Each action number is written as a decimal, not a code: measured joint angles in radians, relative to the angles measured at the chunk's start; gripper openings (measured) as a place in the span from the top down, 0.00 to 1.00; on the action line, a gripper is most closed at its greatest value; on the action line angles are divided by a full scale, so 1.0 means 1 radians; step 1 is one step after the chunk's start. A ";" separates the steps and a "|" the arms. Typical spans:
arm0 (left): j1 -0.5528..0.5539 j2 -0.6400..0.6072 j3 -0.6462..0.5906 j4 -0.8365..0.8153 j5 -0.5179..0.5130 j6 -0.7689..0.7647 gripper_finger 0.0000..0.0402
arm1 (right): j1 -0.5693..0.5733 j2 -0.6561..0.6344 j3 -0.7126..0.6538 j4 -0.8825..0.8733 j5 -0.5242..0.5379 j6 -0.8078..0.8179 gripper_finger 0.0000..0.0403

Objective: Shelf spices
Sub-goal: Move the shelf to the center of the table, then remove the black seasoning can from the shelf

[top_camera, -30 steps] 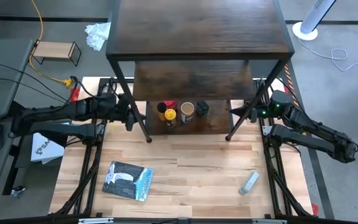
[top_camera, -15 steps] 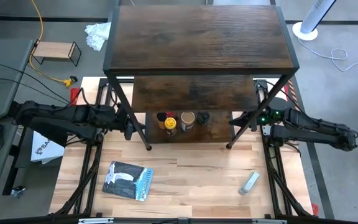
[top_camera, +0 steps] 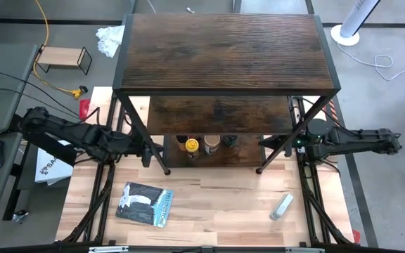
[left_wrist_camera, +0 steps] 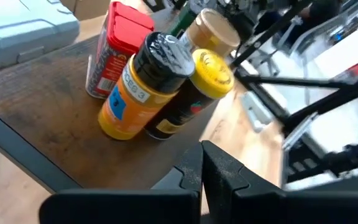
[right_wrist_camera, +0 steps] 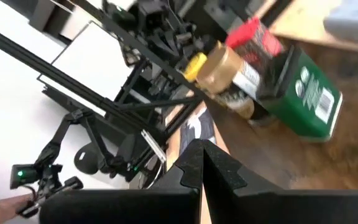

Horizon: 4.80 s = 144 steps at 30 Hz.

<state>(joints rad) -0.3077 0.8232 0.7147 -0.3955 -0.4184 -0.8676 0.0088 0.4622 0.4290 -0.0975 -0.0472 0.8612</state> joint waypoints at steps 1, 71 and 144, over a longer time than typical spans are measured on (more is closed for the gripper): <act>0.000 0.009 0.000 -0.002 0.000 0.027 0.99 | 0.001 0.000 0.002 0.012 0.011 -0.013 1.00; 0.513 0.191 -0.001 0.297 0.445 -0.047 0.41 | -0.002 0.003 0.088 -0.027 0.062 -0.111 1.00; 0.286 -0.091 0.000 -0.246 0.357 0.209 0.97 | 0.002 -0.169 0.211 -0.640 -0.022 -0.069 1.00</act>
<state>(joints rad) -0.0215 0.7326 0.7147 -0.6412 -0.0611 -0.6584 0.0105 0.2928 0.6395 -0.7378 -0.0689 0.7924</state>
